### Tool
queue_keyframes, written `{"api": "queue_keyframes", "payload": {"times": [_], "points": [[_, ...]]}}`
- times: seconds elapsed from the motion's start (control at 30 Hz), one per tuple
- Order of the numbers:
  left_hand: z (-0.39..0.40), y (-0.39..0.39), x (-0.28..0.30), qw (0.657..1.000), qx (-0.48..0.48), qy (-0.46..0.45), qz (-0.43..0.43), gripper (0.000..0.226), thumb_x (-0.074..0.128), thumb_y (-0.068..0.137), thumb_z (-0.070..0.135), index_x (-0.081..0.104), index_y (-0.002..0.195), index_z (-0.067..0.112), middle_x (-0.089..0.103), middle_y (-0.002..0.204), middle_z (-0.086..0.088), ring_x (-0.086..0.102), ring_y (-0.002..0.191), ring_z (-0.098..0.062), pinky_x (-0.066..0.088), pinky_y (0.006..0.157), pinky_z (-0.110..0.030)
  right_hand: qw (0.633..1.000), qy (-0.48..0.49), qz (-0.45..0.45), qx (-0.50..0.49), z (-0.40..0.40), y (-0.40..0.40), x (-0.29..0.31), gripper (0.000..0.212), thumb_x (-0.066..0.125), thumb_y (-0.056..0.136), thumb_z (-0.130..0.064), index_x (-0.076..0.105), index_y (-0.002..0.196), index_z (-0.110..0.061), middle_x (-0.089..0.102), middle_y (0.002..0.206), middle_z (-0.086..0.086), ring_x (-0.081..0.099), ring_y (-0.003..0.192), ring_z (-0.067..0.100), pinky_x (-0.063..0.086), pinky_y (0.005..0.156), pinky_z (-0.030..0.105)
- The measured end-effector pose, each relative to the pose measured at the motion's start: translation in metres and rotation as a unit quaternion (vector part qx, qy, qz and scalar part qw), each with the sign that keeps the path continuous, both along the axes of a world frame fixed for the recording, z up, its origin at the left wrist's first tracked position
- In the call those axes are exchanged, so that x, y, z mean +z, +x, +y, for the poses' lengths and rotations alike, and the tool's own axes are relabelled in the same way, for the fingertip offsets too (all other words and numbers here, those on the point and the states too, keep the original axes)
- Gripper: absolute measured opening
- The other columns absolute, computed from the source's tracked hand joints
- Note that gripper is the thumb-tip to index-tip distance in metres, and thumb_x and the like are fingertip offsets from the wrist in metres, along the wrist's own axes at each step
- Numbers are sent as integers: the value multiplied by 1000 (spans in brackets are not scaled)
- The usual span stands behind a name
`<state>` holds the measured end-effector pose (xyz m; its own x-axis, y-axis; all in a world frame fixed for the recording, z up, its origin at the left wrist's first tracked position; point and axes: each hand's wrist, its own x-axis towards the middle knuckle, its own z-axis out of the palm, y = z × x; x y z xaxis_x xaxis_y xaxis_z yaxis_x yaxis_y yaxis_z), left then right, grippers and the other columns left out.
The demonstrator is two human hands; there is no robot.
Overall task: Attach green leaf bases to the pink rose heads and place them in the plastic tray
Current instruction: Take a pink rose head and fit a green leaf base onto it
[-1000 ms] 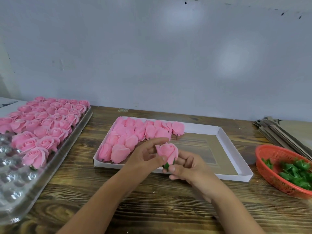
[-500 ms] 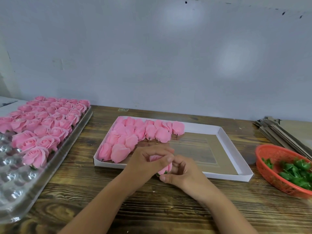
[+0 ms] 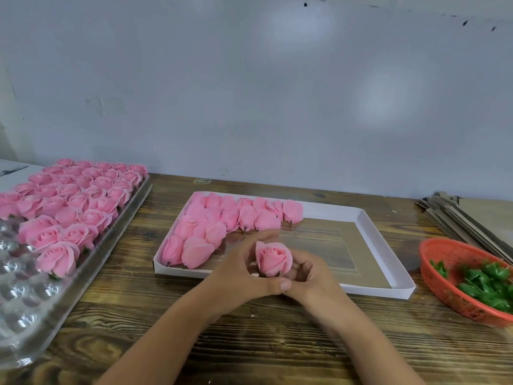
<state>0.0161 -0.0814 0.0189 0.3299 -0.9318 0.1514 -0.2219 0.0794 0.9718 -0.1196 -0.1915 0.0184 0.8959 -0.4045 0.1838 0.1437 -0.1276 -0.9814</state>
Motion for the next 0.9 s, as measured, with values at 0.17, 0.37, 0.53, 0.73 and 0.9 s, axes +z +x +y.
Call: {"api": "queue_keyframes", "payload": {"times": [0.17,0.37,0.53,0.73,0.9], "points": [[2,0,10,995,49,-84,34,46,75,70,70,68,112,53,69,120,18,63,116,-3,54,88,-20,999,-15,44,-10,-3,-1,-2,38,76,81,-17,70,117,-28,75,108,7,69,100,28,54,91,36],[2,-2,8,992,47,-114,40,8,76,83,34,81,89,33,77,108,5,69,107,-8,52,87,-16,998,-34,50,15,0,-1,-1,40,73,84,-7,70,118,-28,74,111,7,62,109,42,49,99,49],[2,0,7,993,26,-109,43,17,76,77,45,81,90,34,76,110,6,68,110,-9,52,89,-17,998,-31,40,26,2,-2,2,43,71,85,-4,70,119,-30,74,112,2,69,105,23,55,88,28],[1,-1,5,992,28,-120,-3,21,82,76,42,79,97,41,76,107,7,70,103,-10,55,88,-20,999,-23,36,9,1,-3,1,29,73,85,-11,73,110,-26,75,97,4,66,83,11,54,74,26],[1,-2,5,996,11,-88,-18,29,80,78,44,74,106,47,75,111,13,68,107,-7,52,91,-17,1000,-4,11,7,-1,-2,-2,36,73,84,-14,71,117,-28,74,110,7,68,93,15,55,75,27]]}}
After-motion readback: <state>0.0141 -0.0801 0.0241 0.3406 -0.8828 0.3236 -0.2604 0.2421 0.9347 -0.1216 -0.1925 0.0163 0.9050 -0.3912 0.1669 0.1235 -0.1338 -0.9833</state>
